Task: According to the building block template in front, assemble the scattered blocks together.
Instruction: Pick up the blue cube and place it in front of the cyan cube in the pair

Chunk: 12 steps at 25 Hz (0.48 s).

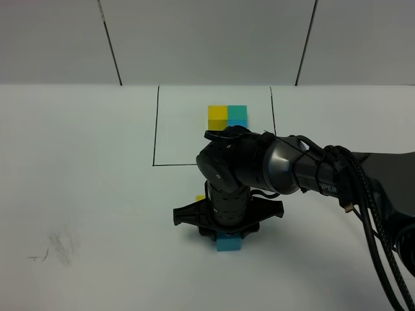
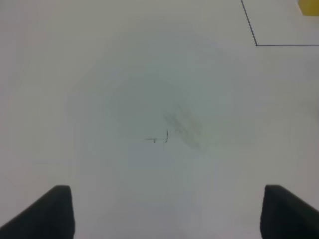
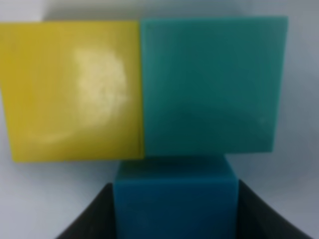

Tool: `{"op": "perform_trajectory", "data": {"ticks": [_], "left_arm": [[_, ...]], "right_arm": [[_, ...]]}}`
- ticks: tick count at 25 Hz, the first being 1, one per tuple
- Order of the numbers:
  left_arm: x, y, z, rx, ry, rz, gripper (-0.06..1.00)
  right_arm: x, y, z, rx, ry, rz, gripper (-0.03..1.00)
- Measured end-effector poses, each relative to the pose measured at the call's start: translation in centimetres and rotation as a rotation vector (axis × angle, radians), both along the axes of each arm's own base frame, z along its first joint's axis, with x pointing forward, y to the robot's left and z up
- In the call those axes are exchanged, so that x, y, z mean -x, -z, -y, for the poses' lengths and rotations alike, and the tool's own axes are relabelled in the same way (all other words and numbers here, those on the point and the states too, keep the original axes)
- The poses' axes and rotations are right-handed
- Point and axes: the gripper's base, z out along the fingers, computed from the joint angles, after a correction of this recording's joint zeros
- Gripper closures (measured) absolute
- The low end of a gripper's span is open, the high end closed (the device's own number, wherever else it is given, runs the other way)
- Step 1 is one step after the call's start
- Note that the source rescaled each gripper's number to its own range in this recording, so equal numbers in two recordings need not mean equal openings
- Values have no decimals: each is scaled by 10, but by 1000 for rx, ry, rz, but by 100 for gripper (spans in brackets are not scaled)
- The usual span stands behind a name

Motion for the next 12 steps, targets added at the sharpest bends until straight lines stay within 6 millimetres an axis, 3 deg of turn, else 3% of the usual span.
{"op": "perform_trajectory", "data": {"ticks": [12], "left_arm": [[0,0,0,0,0,0,29]], "right_arm": [[-2,1,2,15,64,16,73]]}}
